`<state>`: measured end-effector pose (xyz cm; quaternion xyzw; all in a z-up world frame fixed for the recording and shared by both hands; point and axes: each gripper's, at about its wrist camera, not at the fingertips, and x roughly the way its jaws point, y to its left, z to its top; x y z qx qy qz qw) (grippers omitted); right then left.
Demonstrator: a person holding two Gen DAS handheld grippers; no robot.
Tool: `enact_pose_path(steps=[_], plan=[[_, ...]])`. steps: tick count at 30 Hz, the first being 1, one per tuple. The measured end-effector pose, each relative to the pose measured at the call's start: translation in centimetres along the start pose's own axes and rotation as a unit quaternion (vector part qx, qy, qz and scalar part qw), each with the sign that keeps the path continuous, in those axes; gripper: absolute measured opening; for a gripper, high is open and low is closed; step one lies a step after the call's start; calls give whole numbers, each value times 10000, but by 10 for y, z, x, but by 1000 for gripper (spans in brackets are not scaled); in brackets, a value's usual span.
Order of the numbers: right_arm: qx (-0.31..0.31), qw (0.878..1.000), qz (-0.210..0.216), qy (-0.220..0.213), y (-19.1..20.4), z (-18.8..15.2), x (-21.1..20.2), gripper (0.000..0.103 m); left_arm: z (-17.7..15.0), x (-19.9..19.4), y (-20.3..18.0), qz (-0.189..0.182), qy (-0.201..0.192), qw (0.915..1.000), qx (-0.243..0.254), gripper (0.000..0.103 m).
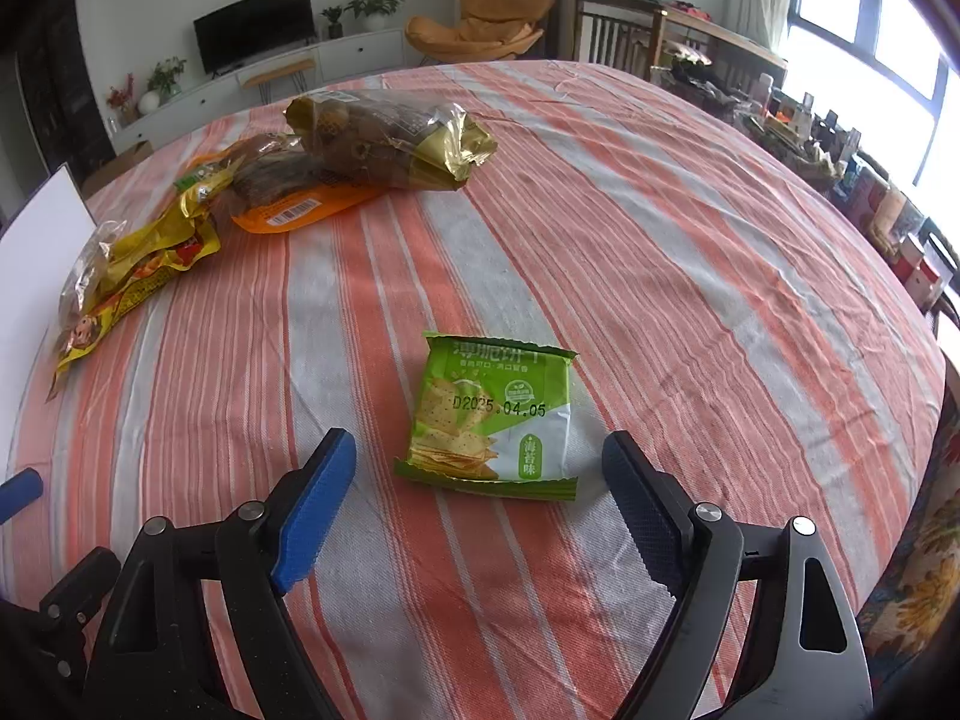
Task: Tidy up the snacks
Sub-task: 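Move the left tool back over the snack pile toward the clear cake bag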
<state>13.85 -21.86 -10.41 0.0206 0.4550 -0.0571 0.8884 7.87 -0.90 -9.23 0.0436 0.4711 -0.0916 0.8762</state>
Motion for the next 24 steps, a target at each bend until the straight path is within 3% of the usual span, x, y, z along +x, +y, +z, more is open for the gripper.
enact_pose_path(steps=[24], plan=[[3, 10000, 0, -5, 0, 0, 1, 86, 0, 1, 0, 7, 12, 10000, 3, 103]])
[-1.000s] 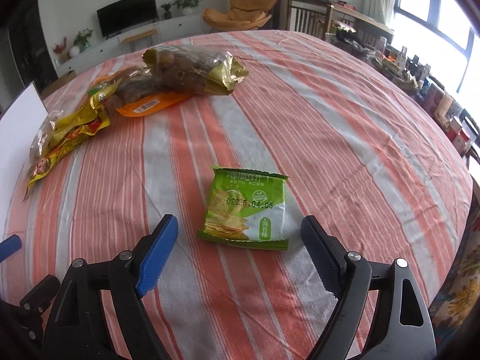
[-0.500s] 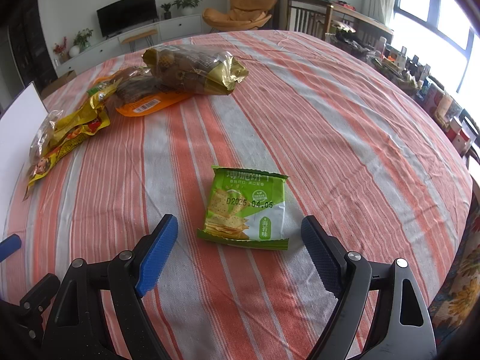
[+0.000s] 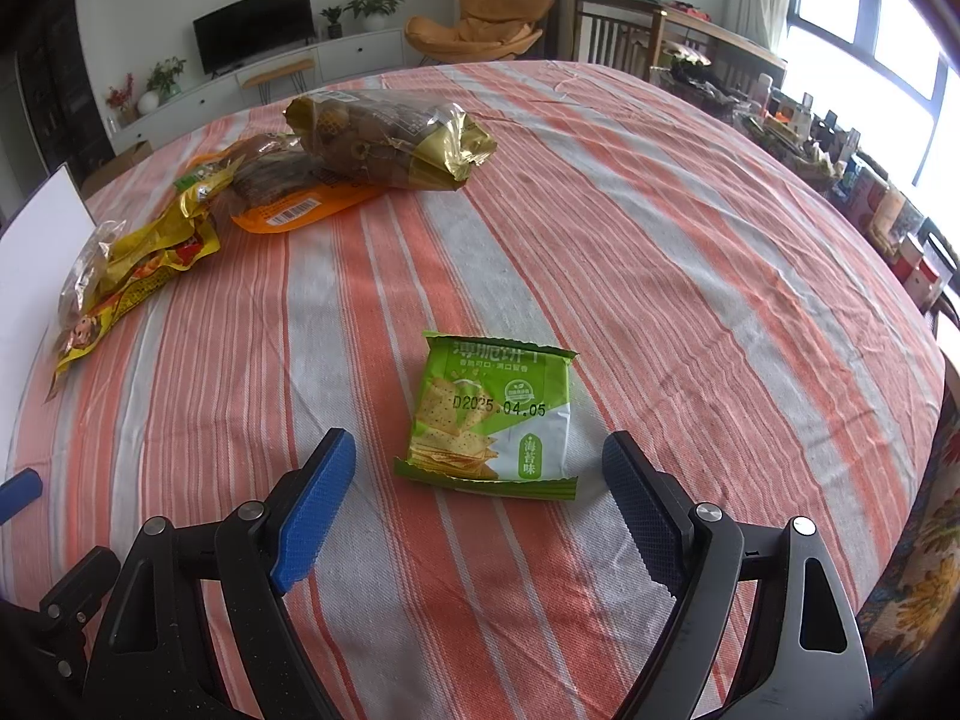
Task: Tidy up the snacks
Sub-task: 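Move the left tool back over the snack pile toward the clear cake bag, then grasp the clear bag of brown cakes with the left tool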
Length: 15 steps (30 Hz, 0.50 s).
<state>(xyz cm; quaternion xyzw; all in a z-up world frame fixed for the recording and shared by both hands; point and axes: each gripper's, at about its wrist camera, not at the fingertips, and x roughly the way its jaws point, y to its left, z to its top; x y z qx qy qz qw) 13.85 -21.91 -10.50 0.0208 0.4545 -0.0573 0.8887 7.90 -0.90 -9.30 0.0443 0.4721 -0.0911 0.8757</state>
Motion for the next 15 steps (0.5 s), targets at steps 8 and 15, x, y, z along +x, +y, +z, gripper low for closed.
enact_pose_path(steps=[8, 15], plan=[[4, 10000, -1, -1, 0, 0, 0, 86, 21, -33, 4, -552, 693, 9948, -494, 101], [0, 10000, 0, -1, 0, 0, 0, 86, 121, -68, 44, -1001, 324, 9890, -1038, 103]])
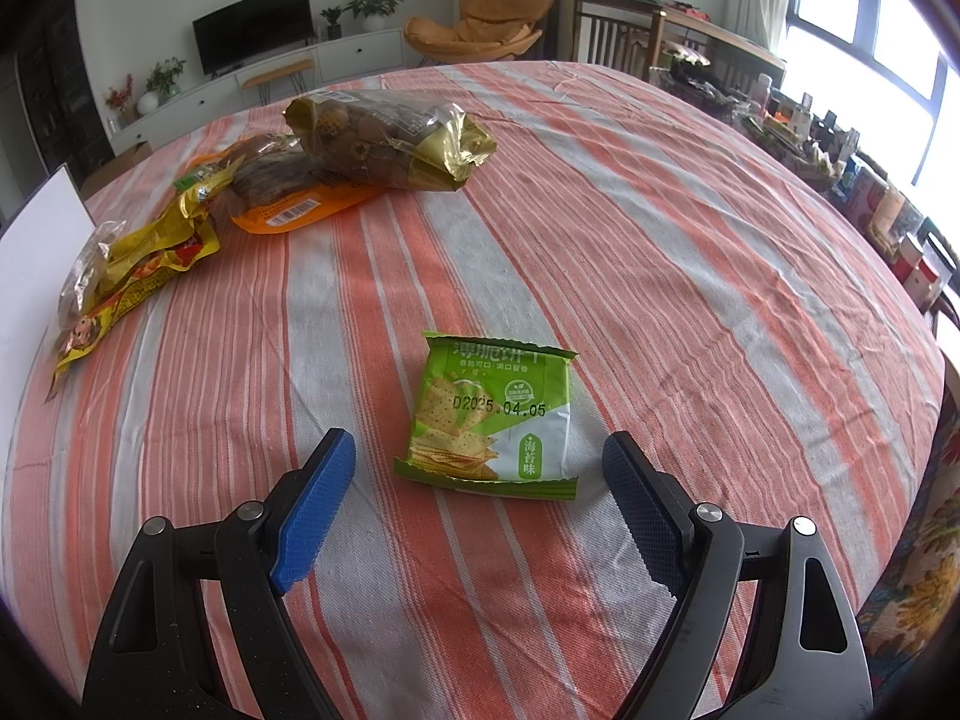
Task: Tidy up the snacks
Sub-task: 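Grasp the clear bag of brown cakes with the left tool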
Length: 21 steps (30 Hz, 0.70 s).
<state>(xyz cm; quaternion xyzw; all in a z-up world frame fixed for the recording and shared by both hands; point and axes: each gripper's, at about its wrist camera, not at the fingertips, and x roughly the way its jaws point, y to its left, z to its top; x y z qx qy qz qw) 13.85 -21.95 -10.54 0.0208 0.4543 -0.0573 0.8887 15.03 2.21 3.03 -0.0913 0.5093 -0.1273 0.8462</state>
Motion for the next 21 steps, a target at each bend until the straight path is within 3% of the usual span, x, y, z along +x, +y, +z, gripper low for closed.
enact_pose_path(steps=[4, 7, 10, 13, 15, 17, 19, 21], plan=[[3, 10000, -1, -2, 0, 0, 0, 86, 49, 48, 25, 615, 229, 9978, 60, 103], [3, 10000, -1, -2, 0, 0, 0, 87, 62, 89, 49, 1127, 386, 9929, 10, 102], [2, 10000, 0, -1, 0, 0, 0, 87, 63, 121, 72, 1067, 558, 9917, -442, 102], [5, 10000, -1, -3, 0, 0, 0, 87, 54, 143, 89, 626, 797, 9905, -931, 101], [4, 10000, -2, -3, 0, 0, 0, 87, 51, 140, 91, 647, 603, 9921, -894, 86], [5, 10000, -1, -2, 0, 0, 0, 87, 49, 138, 91, 775, 514, 9930, -733, 59], [4, 10000, -1, -4, 0, 0, 0, 87, 49, 133, 96, 676, 492, 9926, -883, 56], [6, 10000, -3, -5, 0, 0, 0, 87, 46, 123, 97, 814, 367, 9914, -959, 56]])
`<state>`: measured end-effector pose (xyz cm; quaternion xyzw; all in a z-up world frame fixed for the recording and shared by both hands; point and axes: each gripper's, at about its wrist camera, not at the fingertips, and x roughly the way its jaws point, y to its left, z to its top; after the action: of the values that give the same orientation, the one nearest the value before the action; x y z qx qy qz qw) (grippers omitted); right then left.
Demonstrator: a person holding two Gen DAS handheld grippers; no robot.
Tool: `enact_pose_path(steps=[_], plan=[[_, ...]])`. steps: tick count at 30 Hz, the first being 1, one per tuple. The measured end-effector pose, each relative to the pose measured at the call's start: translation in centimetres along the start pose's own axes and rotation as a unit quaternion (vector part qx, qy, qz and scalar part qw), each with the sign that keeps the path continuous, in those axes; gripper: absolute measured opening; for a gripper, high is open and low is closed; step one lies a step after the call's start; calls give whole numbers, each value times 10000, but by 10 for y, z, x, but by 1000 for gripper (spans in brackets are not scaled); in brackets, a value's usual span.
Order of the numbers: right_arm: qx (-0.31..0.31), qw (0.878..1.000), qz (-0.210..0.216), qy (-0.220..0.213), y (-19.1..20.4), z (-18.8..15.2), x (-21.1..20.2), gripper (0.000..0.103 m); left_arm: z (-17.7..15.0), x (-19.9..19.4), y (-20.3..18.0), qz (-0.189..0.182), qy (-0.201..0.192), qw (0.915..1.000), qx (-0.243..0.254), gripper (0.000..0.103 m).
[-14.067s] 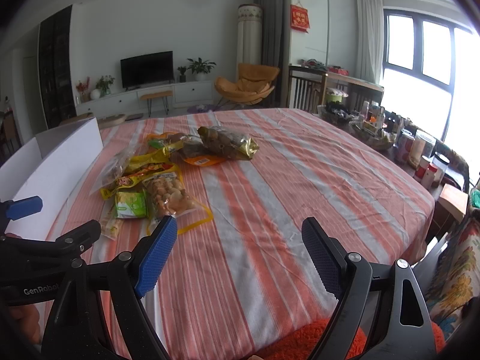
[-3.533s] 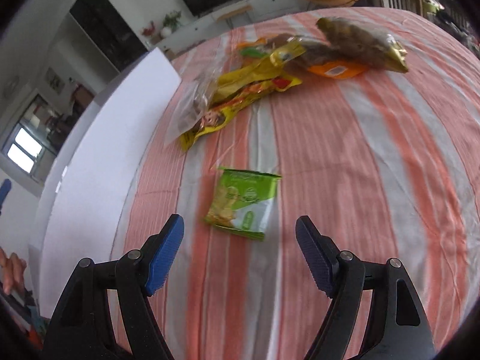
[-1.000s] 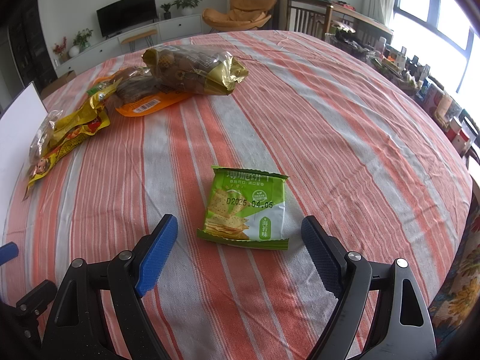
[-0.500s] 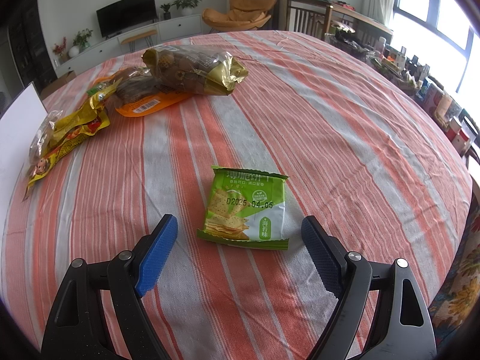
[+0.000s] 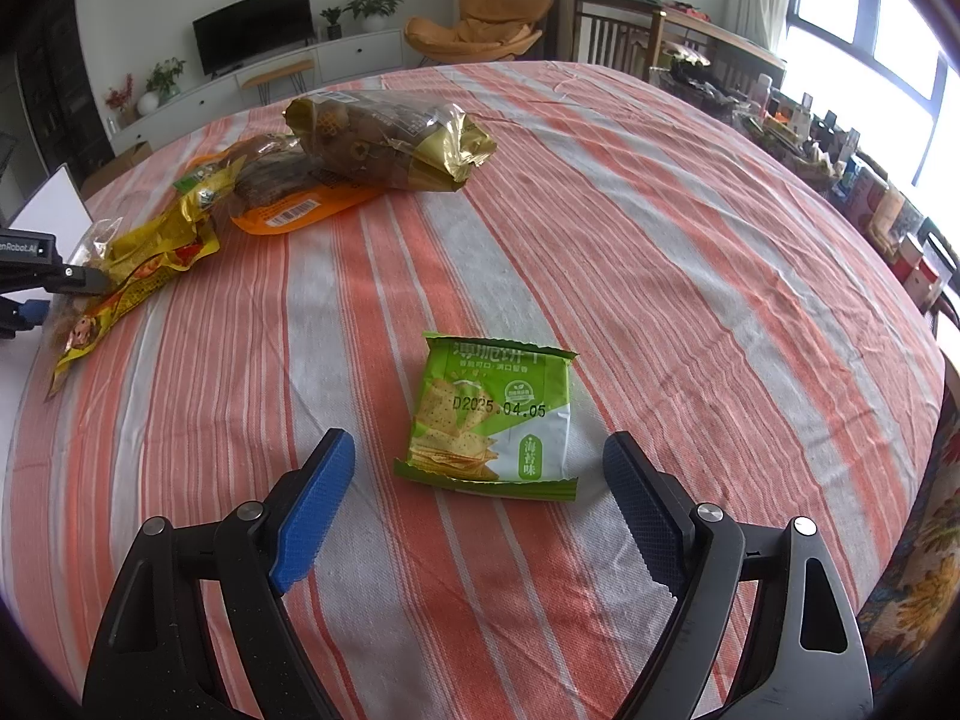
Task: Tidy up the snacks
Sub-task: 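Grasp the clear bag of brown cakes with the left tool, then grasp the green cracker packet with the right tool while the left tool holds the cake bag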
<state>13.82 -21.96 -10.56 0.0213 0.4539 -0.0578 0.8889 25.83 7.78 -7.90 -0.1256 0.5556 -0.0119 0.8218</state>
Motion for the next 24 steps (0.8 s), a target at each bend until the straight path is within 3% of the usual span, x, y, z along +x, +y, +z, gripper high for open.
enact_pose_path(steps=[5, 12, 14, 15, 17, 18, 19, 20, 22, 24], plan=[[1, 10000, 0, -1, 0, 0, 0, 87, -29, -39, -19, -100, -149, 9995, 275, 56], [18, 10000, 15, 0, -1, 0, 0, 87, -93, -80, -38, -584, 85, 9957, 707, 56], [203, 9995, 231, -67, -6, 1, -4, 87, -108, -92, -39, -704, 66, 9946, 755, 56], [405, 9974, 561, -197, -13, 0, -11, 87, -115, -99, -39, -760, 29, 9940, 782, 56], [1051, 9795, 1573, -688, -41, 0, -31, 87, -124, -115, -38, -840, -72, 9928, 847, 56], [1465, 9626, 2054, -987, -61, -2, -41, 87, -128, -121, -37, -863, -149, 9922, 882, 56], [1847, 9470, 2345, -1182, -80, -2, -47, 87, -134, -131, -32, -877, -203, 9918, 906, 56], [2116, 9391, 2417, -1222, -94, -1, -49, 87, -138, -138, -30, -878, -273, 9914, 934, 56], [2496, 9364, 2312, -861, -117, 5, -41, 88, -140, -144, -29, -859, -399, 9907, 978, 56], [2478, 9416, 2279, -41, -121, 16, -22, 88, -144, -152, -26, -834, -510, 9899, 1031, 56]])
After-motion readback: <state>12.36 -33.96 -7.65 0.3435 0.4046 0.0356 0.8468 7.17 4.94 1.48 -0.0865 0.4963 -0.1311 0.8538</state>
